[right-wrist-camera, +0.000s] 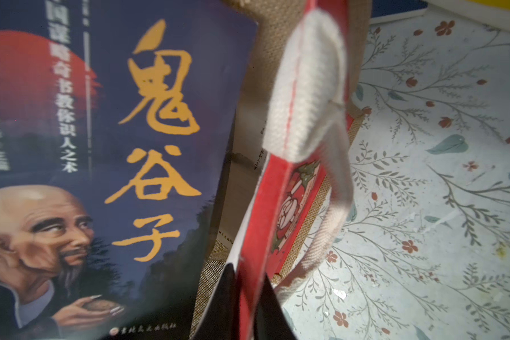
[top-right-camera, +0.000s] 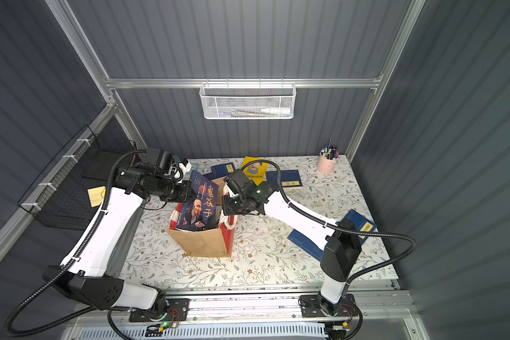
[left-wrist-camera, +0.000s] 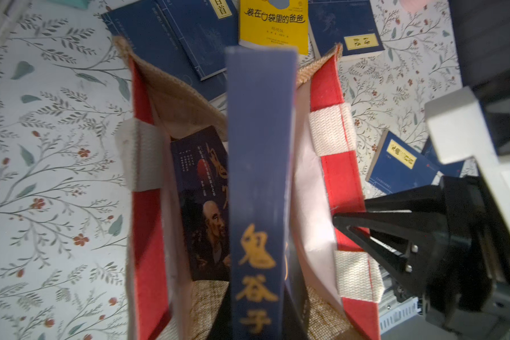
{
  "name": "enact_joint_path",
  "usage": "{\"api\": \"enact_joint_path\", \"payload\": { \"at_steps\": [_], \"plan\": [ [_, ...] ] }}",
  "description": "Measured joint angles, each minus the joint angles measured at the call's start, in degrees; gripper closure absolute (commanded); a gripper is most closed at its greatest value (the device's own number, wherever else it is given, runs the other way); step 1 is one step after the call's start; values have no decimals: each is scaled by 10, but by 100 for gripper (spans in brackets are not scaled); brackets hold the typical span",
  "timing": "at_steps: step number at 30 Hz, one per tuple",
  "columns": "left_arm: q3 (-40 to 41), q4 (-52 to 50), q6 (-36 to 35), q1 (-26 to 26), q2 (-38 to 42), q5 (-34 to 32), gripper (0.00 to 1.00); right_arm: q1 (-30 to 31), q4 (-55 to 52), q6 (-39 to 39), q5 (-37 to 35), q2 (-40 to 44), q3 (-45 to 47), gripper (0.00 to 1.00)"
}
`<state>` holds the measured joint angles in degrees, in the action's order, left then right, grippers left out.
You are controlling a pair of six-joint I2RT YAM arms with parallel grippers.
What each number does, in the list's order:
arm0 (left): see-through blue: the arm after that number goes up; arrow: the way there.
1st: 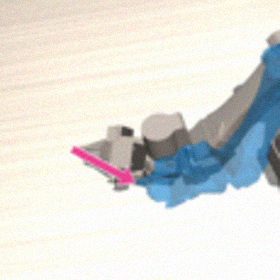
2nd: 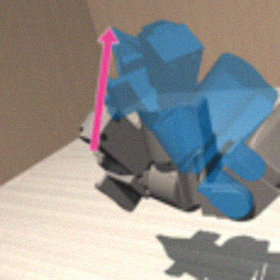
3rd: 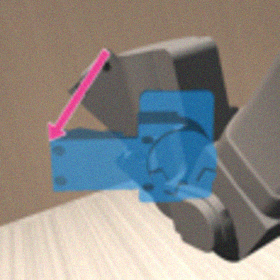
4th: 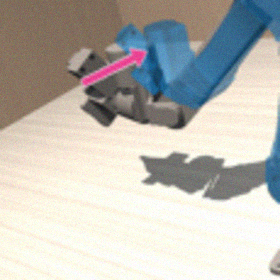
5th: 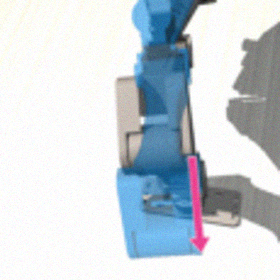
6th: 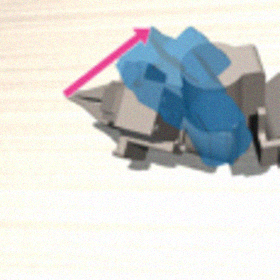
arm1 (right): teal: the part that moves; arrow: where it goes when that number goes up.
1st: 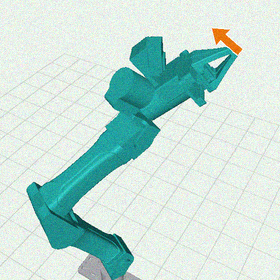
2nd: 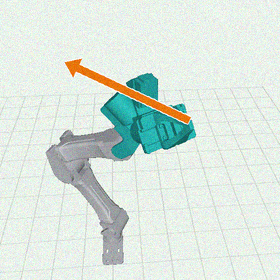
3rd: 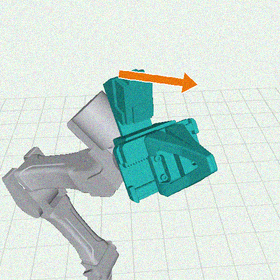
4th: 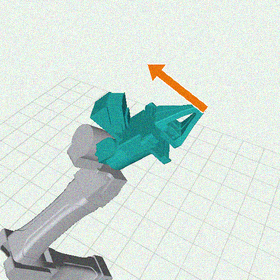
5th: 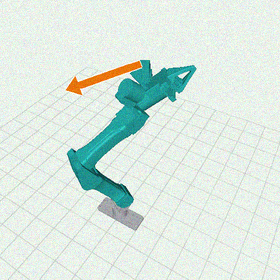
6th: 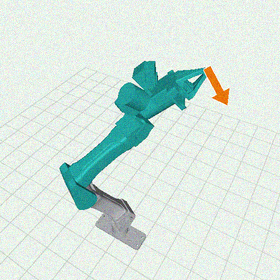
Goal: Put the books into the canvas bag
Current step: Place the book in the canvas bag.
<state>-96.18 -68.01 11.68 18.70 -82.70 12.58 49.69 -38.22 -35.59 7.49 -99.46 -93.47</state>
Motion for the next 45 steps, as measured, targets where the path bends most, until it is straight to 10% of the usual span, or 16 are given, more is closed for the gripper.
{"api": "enact_joint_path", "payload": {
  "at_steps": [13,22,28,37,45],
  "plan": [
    [143,170,70,4,-31,131,100,0,0,0,0,4,0,93],
    [233,221,45,4,-80,55,100,0,-3,-2,-13,22,19,93],
    [240,226,22,7,-74,-29,50,-1,2,-2,-14,26,28,93],
    [186,231,7,7,5,-68,40,-2,10,-1,-3,26,28,92],
    [134,244,5,7,45,-63,40,-4,19,14,15,26,27,56]
  ]
}}
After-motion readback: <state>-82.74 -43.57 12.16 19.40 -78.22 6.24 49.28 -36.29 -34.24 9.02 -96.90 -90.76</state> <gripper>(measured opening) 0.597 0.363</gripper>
